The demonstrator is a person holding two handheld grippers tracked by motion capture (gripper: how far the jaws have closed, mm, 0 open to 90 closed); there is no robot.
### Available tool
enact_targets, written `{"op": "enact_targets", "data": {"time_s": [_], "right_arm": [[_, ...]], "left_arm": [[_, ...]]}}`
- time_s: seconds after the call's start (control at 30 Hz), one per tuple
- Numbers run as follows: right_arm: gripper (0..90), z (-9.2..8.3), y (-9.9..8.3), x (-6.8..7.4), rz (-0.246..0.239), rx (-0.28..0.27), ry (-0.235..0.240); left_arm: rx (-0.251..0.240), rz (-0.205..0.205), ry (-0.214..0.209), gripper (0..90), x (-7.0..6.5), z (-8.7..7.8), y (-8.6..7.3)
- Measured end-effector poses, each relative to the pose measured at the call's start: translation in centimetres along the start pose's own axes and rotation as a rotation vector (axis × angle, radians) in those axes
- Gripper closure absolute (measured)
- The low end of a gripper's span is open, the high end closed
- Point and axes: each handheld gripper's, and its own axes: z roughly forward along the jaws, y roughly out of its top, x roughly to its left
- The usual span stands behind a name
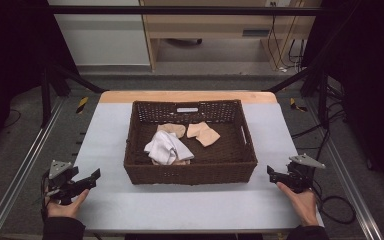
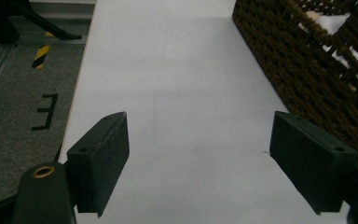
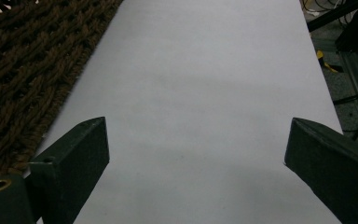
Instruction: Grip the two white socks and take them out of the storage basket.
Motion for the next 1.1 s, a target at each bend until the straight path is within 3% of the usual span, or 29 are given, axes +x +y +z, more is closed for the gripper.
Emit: {"op": "enact_targets", "data": {"time_s": [0.2, 0.37, 0.5, 0.6, 0.73, 1.1], "right_arm": [[6.3, -0.1, 0.0, 0.2, -0.014, -0.004, 0.002], [6.2, -0.3, 0.0, 0.2, -0.016, -0.009, 0.007], [6.2, -0.4, 0.0, 0.2, -0.015, -0.015, 0.014], [6.1, -0.5, 0.0, 0.3, -0.017, -0.021, 0.011], [6.1, -0.5, 0.0, 0.3, -0.026, -0.016, 0.008], [6.1, -0.5, 0.0, 0.3, -0.029, -0.016, -0.003]], "left_arm": [[-0.022, -0.01, 0.008, 22.9, -0.5, -0.3, 0.6], [-0.068, -0.028, 0.006, 27.5, -1.0, -0.8, 1.4], [-0.075, -0.01, 0.028, 29.4, -1.5, -1.0, 2.1], [-0.091, -0.024, 0.024, 29.5, -1.8, -1.3, 2.7], [-0.11, -0.012, 0.033, 29.9, -2.3, -1.3, 3.7], [-0.178, 0.011, -0.013, 29.8, -4.6, -1.6, 7.0]]}}
